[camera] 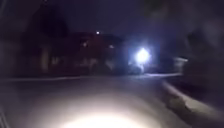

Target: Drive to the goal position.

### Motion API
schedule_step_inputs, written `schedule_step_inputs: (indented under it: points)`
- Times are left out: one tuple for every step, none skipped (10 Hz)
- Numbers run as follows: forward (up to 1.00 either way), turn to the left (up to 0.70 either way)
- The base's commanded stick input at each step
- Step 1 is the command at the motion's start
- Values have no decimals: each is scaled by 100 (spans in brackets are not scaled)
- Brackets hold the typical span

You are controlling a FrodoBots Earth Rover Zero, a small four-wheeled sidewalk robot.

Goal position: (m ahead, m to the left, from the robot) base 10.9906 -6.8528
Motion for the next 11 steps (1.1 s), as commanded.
schedule_step_inputs:
  points:
    - [70,-34]
    - [70,-34]
    - [70,-34]
    - [70,-34]
    - [70,-34]
    - [70,-34]
    - [70,-30]
    - [70,-3]
    - [70,0]
    - [70,0]
    - [70,0]
